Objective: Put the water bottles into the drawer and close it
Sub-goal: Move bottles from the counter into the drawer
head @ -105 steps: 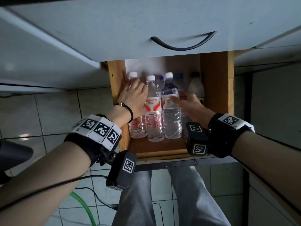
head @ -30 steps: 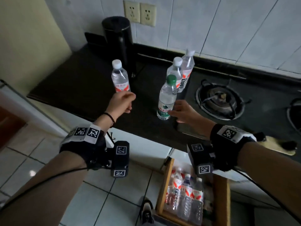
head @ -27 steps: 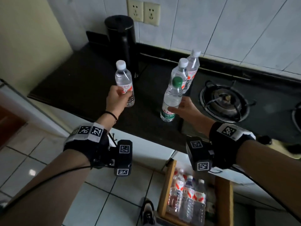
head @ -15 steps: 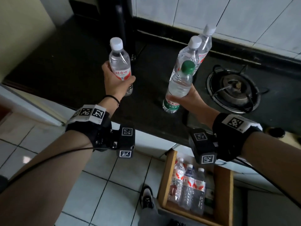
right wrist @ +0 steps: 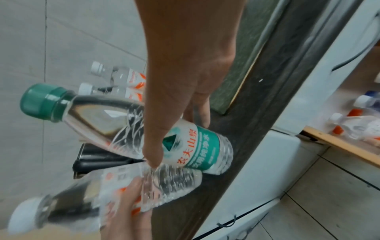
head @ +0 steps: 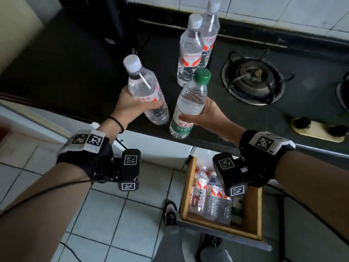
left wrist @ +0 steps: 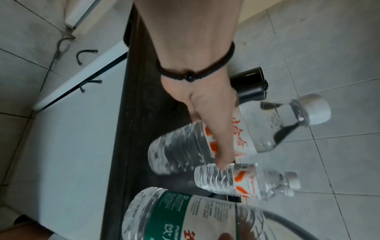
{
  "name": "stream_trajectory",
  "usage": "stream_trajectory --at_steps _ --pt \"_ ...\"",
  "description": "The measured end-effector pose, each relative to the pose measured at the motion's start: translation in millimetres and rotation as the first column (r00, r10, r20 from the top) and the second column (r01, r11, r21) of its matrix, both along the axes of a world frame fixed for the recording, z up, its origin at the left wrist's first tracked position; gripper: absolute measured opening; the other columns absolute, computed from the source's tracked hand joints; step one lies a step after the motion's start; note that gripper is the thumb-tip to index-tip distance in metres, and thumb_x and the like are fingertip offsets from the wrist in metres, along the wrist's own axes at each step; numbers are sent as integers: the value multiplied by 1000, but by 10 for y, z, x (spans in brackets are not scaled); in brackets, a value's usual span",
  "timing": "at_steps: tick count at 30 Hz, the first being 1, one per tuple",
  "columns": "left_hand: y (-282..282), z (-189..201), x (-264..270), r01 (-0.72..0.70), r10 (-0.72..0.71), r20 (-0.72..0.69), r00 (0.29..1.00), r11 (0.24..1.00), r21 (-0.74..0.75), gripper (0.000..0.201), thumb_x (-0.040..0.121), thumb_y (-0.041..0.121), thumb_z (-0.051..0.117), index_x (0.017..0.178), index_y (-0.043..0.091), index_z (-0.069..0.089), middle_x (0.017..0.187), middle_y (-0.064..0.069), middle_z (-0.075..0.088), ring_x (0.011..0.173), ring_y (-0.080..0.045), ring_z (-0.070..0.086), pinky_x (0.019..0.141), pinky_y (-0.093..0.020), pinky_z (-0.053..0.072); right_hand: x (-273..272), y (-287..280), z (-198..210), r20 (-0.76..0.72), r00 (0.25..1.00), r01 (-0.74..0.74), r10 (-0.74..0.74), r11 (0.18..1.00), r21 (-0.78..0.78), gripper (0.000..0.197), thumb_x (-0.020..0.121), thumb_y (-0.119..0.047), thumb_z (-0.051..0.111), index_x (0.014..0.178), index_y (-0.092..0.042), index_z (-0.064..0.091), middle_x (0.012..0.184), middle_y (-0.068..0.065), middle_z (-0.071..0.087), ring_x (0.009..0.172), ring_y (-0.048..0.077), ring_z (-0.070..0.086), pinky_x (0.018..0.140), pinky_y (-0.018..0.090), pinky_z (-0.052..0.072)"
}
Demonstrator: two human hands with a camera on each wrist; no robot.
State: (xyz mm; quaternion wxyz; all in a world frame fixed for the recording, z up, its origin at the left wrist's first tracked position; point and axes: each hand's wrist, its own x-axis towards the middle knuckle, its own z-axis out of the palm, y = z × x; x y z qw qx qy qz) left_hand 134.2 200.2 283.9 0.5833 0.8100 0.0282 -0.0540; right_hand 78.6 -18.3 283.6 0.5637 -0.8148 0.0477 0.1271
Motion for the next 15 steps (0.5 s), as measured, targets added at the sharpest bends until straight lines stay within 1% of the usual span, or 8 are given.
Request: stream_trajectory --at_steps 2,5,7,9,10,11,13,15 --pt "-140 84 -202 137 -138 -53 989 990 -33 56 63 4 85 107 24 57 102 14 63 93 7 58 81 -12 47 -175 -193 18 -62 996 -55 58 998 38 46 73 -24 80 115 -23 61 100 -11 71 91 1 69 84 25 57" --pt "-384 240 -461 383 -380 -118 917 924 1 55 63 -1 83 99 32 58 100 14 65 92 5 62 89 -21 50 -469 -568 20 -154 976 -153 151 988 0 37 76 -20 78 111 -20 66 98 -7 73 91 6 70 84 29 58" --pt "-585 317 -628 546 -536 -187 823 838 5 52 63 -4 82 96 29 60 93 13 70 89 5 65 82 -19 52 -705 -818 -11 -212 957 -211 200 977 -30 31 77 -20 77 107 -21 67 99 -5 73 93 10 71 81 28 59" --pt "-833 353 -805 681 -661 -266 702 732 -22 47 63 -7 81 96 21 62 89 11 72 88 1 67 76 -16 53 -955 -1061 -89 -259 942 -234 215 971 -45 34 78 -19 76 110 -20 66 105 -2 73 94 10 70 77 23 58" --pt "-967 338 -888 738 -711 -297 638 674 -29 47 64 -8 81 98 18 62 91 9 72 90 -2 67 77 -17 53 -1071 -1177 -143 -284 938 -223 200 974 -50 36 78 -19 76 113 -19 66 108 -1 72 96 11 69 79 24 58" --pt "-1112 301 -966 788 -751 -323 576 615 -24 47 64 -6 81 100 16 61 96 6 71 94 -5 67 81 -19 54 -1183 -1298 -207 -306 935 -204 178 977 -56 39 77 -18 77 114 -18 65 110 1 72 98 13 69 82 27 57" --pt "-1389 133 -1103 852 -791 -383 477 523 -18 53 63 -2 83 106 17 59 105 1 69 102 -9 64 89 -24 53 -1385 -1523 -361 -339 932 -164 130 984 -73 40 78 -19 77 116 -16 65 110 1 71 101 17 68 89 35 56" --pt "-1628 -150 -1243 864 -782 -449 432 502 -43 59 63 0 84 112 16 57 113 -4 67 110 -14 62 96 -30 51 -1595 -1717 -555 -359 931 -110 70 989 -94 39 78 -24 76 115 -17 64 106 -1 71 99 16 68 89 36 56"
